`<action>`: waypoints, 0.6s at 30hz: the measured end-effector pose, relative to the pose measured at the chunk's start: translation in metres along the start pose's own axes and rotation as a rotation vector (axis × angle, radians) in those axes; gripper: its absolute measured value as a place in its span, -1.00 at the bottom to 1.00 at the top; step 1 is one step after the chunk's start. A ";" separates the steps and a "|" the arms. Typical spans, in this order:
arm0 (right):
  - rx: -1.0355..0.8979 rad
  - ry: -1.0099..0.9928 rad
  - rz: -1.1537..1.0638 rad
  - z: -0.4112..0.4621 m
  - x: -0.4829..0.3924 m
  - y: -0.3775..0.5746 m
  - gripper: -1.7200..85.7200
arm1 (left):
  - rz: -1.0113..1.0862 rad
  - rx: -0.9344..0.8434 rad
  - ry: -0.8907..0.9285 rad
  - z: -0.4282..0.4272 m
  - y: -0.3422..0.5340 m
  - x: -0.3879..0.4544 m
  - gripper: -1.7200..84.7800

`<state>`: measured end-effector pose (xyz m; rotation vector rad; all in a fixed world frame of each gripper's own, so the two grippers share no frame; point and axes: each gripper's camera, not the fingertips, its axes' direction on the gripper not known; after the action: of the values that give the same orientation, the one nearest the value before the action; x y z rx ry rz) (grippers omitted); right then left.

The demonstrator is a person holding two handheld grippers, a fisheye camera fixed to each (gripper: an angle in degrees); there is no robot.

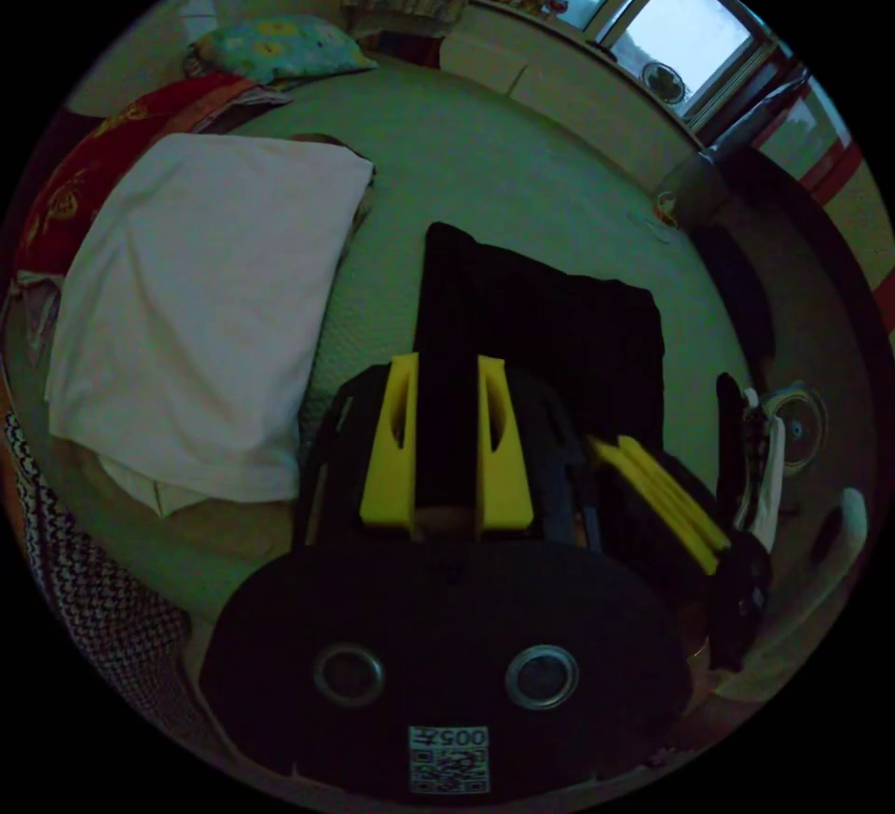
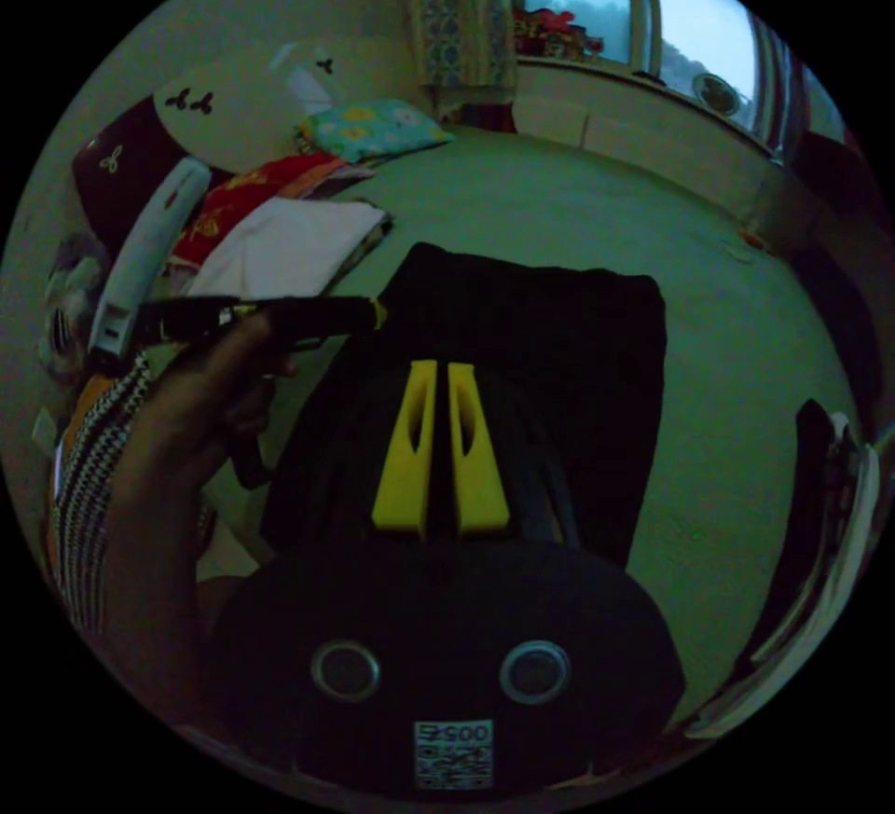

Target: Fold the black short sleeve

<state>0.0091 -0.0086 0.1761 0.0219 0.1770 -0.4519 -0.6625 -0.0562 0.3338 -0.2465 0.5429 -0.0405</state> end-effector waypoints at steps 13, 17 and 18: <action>0.101 0.183 0.367 -0.051 0.105 0.014 -0.99 | 0.106 -0.060 -0.072 0.022 0.003 0.050 -0.72; 0.125 0.317 0.441 -0.066 0.123 0.021 -0.99 | 0.136 -0.058 -0.170 0.027 0.003 0.064 -0.71; 0.134 0.366 0.454 -0.070 0.126 0.023 -0.99 | 0.134 -0.057 -0.177 0.028 0.003 0.067 -0.71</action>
<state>0.1192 -0.0380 0.0846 0.2721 0.4899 -0.0008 -0.5914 -0.0536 0.3222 -0.2655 0.3833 0.1261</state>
